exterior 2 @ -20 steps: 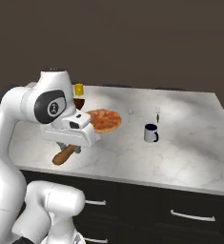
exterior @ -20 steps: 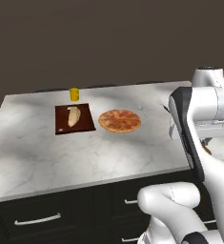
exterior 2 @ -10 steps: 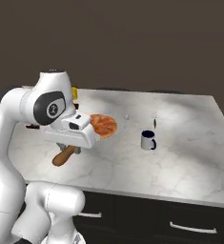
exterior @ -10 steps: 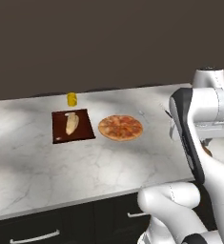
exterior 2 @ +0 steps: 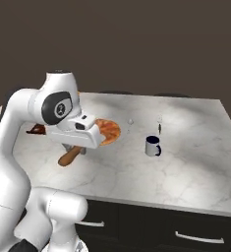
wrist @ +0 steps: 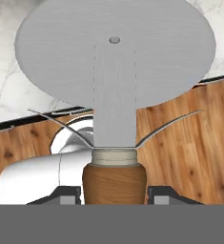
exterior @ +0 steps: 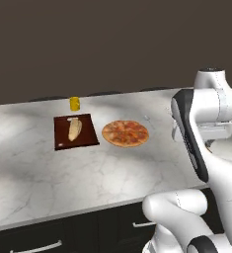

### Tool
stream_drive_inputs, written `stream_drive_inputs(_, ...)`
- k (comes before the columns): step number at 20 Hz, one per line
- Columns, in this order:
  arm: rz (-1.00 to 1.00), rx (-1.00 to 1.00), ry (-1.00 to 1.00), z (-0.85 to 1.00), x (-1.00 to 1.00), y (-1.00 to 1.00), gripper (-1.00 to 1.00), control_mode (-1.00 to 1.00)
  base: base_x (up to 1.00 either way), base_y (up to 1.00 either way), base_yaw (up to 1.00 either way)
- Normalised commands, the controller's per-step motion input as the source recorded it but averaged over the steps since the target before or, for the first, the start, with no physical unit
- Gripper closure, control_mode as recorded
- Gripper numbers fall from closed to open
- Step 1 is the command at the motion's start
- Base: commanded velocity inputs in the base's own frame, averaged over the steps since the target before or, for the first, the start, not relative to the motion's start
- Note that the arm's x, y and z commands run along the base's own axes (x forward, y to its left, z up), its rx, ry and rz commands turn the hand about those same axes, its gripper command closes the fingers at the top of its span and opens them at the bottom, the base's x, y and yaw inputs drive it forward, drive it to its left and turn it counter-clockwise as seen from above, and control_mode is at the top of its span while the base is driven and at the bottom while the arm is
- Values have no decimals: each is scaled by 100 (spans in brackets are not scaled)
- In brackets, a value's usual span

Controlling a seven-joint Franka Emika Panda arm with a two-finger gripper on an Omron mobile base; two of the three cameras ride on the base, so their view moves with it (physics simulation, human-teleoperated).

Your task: Take the pizza cutter from the drawer on the right and place it on the dining counter for cutting.

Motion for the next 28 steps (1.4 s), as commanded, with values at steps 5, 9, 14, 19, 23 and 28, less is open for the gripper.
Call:
stream_drive_inputs(5, 0, 0, 0, -12, 72, 3, 100, -100, 0, 0, 0)
stream_drive_inputs(9, 2, 0, 0, -21, 51, 0, 100, -100, 0, 0, 0)
stream_drive_inputs(14, 1, 0, 0, -34, 43, 0, 100, -100, 0, 0, 0)
stream_drive_inputs(19, 1, 0, 0, -39, 31, 0, 100, -100, 0, 0, 0)
stream_drive_inputs(23, 3, 0, 0, -45, 33, 0, 100, -100, 0, 0, 0)
stream_drive_inputs(28, 3, 0, 0, -39, 46, 0, 100, -100, 0, 0, 0)
